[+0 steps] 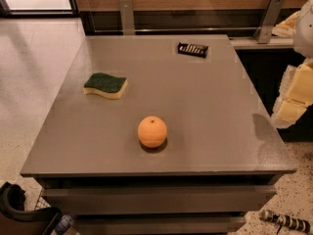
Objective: Move rxbar chocolate near orange
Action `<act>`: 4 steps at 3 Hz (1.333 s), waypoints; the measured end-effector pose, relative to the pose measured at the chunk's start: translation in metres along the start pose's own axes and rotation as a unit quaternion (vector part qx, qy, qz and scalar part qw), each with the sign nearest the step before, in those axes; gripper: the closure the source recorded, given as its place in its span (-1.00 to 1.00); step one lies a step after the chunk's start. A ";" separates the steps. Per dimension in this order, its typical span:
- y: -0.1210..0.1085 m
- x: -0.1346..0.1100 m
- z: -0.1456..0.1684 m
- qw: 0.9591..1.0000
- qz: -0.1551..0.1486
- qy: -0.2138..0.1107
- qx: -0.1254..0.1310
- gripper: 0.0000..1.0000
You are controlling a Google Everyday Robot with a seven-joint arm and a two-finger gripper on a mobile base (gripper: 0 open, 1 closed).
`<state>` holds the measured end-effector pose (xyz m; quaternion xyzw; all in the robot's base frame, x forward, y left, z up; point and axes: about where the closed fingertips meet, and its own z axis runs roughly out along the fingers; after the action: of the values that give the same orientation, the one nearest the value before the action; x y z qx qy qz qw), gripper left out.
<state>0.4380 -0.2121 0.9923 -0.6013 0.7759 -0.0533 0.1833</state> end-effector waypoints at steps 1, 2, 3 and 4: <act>0.000 0.000 0.000 1.000 0.000 0.000 0.000 -1.00; -0.027 0.011 -0.003 0.999 0.023 -0.010 0.031 -1.00; -0.085 0.031 -0.005 0.993 0.059 -0.048 0.087 -1.00; -0.159 0.048 0.004 0.979 0.089 -0.121 0.138 -1.00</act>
Offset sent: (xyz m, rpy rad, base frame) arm 0.0736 -0.0638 0.0241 0.0713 -0.1792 -0.1666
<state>0.5740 -0.3004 1.0265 -0.5005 0.7838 -0.0703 0.3609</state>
